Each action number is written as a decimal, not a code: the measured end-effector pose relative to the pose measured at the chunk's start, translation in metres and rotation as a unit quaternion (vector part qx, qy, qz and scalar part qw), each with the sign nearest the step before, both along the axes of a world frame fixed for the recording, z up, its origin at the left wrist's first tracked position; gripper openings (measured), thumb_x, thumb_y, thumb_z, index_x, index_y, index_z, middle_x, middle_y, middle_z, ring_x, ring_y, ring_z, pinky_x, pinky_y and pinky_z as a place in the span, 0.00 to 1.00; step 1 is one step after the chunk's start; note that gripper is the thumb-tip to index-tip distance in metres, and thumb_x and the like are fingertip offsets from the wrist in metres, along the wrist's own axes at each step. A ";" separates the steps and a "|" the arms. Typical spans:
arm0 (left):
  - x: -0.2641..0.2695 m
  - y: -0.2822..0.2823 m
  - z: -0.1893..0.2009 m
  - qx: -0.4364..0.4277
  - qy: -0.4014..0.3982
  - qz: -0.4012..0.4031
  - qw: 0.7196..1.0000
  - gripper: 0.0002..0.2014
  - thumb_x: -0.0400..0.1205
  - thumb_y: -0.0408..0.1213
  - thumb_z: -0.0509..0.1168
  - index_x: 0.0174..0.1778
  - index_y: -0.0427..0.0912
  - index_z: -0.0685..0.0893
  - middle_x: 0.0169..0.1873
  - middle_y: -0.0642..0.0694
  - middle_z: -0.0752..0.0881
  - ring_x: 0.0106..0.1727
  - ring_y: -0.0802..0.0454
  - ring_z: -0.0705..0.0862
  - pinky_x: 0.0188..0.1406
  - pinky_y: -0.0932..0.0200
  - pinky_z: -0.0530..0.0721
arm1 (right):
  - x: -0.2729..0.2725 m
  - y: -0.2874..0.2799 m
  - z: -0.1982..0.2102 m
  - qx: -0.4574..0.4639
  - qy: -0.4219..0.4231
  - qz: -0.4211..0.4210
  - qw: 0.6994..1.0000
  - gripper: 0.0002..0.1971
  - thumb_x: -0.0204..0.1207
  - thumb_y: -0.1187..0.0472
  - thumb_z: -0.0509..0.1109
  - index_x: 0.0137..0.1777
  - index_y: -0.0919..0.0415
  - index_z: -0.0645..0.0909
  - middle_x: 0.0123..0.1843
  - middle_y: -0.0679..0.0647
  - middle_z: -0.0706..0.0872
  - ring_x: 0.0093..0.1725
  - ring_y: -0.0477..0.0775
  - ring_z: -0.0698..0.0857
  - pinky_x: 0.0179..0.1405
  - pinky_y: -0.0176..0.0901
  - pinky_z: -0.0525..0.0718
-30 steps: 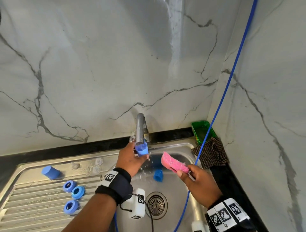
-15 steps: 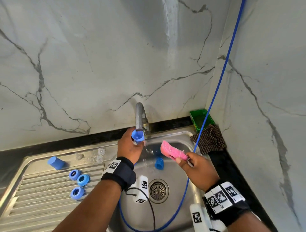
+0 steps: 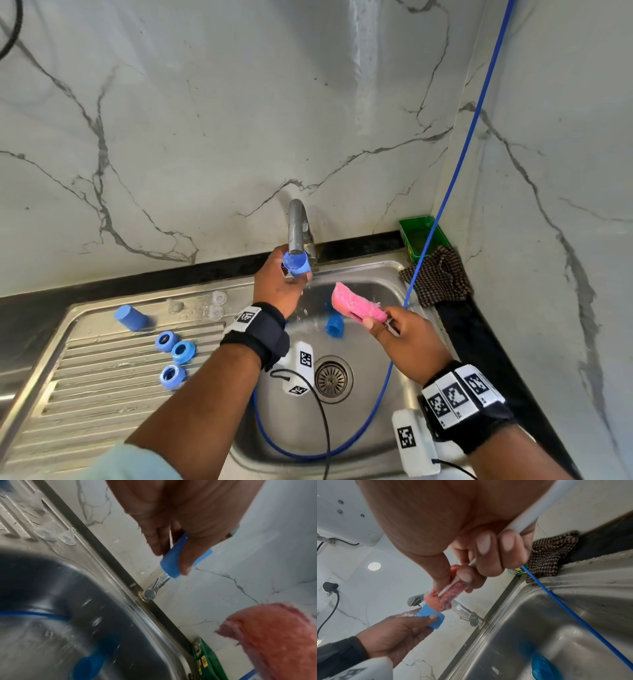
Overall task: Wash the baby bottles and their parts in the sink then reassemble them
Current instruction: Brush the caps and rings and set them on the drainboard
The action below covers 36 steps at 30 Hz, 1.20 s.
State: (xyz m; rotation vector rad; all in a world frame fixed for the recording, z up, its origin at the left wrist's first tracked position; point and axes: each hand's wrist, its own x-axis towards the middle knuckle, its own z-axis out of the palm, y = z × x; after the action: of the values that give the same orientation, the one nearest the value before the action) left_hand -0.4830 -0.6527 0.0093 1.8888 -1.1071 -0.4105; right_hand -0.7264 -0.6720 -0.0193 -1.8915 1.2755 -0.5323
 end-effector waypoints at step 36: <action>0.056 0.116 -0.022 0.053 -0.062 -0.082 0.993 0.23 0.74 0.37 0.80 0.65 0.47 0.84 0.56 0.51 0.84 0.54 0.54 0.82 0.52 0.71 0.76 | 0.055 0.064 0.005 0.000 0.013 -0.024 1.000 0.14 0.80 0.40 0.71 0.43 0.50 0.81 0.29 0.45 0.78 0.33 0.43 0.76 0.32 0.38 0.71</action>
State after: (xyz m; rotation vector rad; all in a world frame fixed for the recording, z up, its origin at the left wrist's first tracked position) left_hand -0.4272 -0.5366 -0.0123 1.9437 -1.3519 -0.4564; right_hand -0.6713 -0.6079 -0.0141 -1.8765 1.3410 -0.5350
